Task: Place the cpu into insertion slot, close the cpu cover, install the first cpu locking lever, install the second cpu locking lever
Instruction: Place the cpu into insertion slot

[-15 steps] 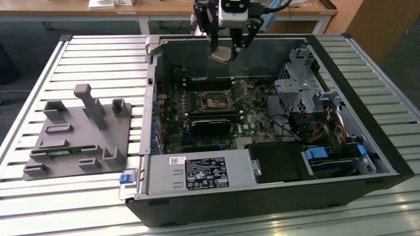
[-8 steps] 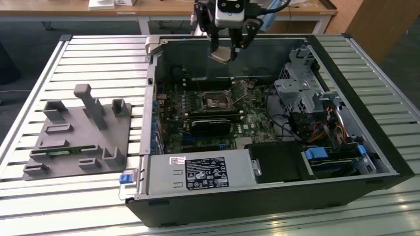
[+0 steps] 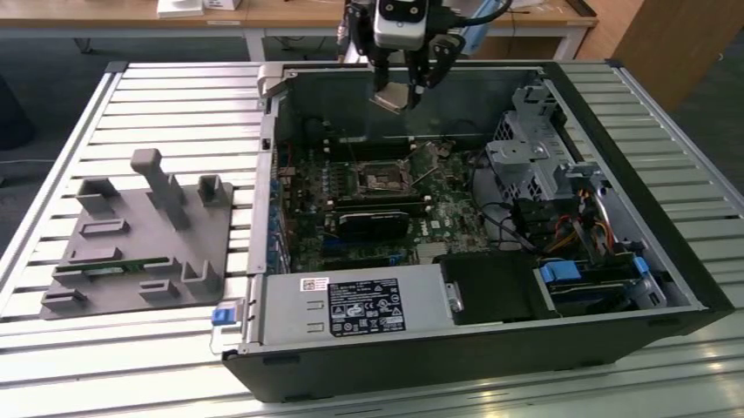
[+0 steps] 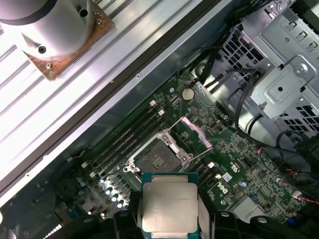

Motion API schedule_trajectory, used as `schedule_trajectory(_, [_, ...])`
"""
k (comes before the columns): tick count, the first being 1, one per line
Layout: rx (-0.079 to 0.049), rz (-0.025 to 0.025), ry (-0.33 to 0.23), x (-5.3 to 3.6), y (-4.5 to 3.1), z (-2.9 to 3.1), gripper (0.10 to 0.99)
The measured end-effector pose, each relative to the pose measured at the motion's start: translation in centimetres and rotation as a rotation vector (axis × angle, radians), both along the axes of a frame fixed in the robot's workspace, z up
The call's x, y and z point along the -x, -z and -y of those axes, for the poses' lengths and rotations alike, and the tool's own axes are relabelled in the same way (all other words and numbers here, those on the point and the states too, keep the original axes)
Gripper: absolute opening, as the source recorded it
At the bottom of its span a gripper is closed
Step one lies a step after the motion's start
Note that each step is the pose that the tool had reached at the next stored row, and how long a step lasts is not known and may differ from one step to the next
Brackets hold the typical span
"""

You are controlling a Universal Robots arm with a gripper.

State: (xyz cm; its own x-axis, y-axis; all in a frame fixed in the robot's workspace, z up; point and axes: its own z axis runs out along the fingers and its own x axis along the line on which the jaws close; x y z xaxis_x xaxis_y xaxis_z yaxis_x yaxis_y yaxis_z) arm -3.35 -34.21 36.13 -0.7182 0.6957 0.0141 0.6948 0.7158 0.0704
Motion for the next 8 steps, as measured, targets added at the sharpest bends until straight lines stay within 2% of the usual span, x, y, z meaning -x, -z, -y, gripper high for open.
schedule_trajectory(8, [0.000,0.0000,0.055,0.00,0.01,0.00,0.533])
